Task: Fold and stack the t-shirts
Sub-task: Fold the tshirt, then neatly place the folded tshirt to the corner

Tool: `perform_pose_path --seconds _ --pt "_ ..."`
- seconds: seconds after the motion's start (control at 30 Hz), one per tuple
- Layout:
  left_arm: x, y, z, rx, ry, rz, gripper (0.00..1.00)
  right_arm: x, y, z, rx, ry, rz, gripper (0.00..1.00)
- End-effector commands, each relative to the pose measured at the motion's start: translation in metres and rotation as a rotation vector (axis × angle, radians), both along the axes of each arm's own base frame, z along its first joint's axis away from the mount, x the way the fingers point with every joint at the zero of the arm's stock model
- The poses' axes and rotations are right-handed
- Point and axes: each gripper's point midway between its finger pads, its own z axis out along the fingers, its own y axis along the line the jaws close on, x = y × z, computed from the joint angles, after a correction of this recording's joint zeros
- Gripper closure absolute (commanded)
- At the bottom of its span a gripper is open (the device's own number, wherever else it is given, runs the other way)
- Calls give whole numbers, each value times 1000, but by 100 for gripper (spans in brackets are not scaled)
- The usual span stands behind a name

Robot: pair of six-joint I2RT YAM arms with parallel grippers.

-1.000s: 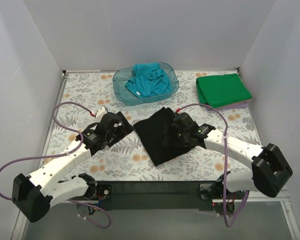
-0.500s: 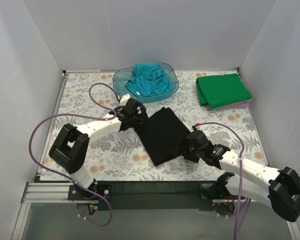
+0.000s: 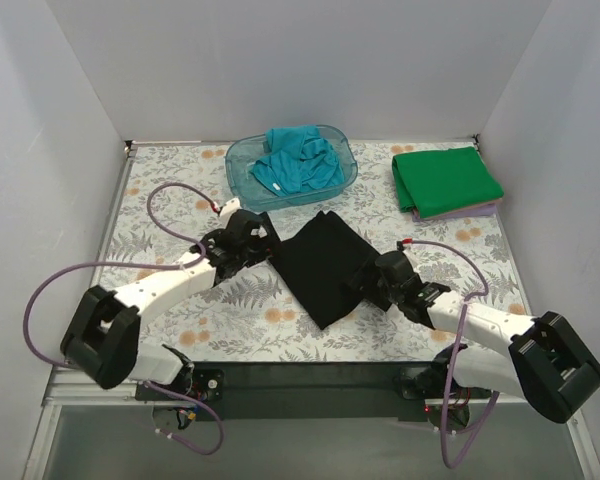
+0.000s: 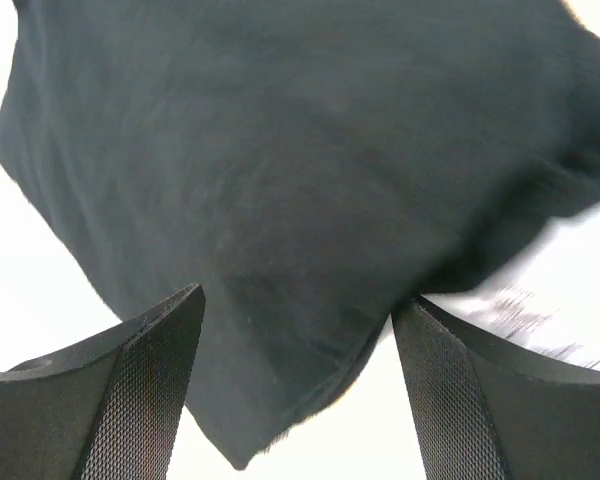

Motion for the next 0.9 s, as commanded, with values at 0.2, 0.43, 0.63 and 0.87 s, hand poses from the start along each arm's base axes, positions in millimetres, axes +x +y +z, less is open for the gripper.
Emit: perform_pose_path --seconds 0.2,0.43,0.63,0.87 --pt "-41 35 41 -85 -68 88 2 69 -43 -5 -260 -82 150 20" --pt "-62 47 28 -98 -32 107 2 114 -4 5 -278 -167 442 16" --pt "-72 53 18 -88 6 122 2 137 -9 22 -388 -218 491 17" --pt "-77 60 19 -81 10 150 2 99 -18 35 -319 -172 432 13"
